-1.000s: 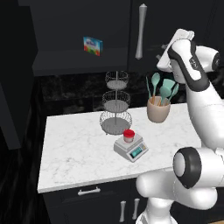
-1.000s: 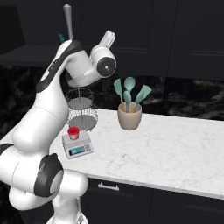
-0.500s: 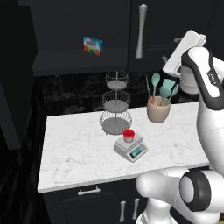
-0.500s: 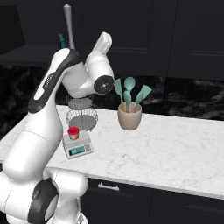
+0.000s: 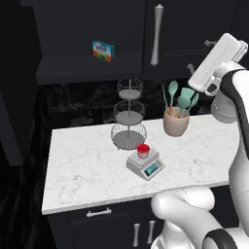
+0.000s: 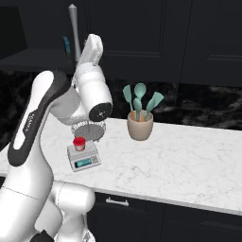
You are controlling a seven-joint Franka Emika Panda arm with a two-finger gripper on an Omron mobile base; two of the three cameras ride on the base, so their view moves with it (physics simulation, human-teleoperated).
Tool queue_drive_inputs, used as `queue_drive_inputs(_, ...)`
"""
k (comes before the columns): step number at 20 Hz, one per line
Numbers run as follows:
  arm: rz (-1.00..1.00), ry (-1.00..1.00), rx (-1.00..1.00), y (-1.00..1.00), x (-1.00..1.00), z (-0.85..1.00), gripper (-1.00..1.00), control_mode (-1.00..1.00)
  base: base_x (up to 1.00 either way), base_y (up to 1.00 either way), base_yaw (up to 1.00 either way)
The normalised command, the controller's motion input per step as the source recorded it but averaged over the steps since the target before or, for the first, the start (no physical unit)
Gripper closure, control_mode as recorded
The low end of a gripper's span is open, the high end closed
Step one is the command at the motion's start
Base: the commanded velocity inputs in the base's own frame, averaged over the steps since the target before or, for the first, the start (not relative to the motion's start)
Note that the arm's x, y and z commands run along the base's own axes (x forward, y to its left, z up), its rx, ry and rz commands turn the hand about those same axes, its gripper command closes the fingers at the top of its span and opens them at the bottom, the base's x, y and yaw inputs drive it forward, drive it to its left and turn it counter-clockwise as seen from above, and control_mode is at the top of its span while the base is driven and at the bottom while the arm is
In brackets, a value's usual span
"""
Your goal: Pick the jam and place it on the digital scale for weighing, and close the cabinet.
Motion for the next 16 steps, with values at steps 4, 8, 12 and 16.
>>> queue_drive_inputs(4, 0.22, -0.03, -0.32, 0.49, -1.0, 0.56, -1.0, -1.0, 0.0, 0.0, 0.0)
queue_drive_inputs(8, 0.24, -0.05, -0.39, 0.57, -1.0, 0.32, -1.0, -1.0, 0.0, 0.0, 0.0)
queue_drive_inputs(12, 0.34, 0.01, -0.2, 0.88, -0.99, 0.05, -1.0, -1.0, 0.0, 0.0, 0.0)
queue_drive_inputs(16, 0.38, 0.01, -0.01, 0.78, -0.64, -0.4, -1.0, -1.0, 0.0, 0.0, 0.0)
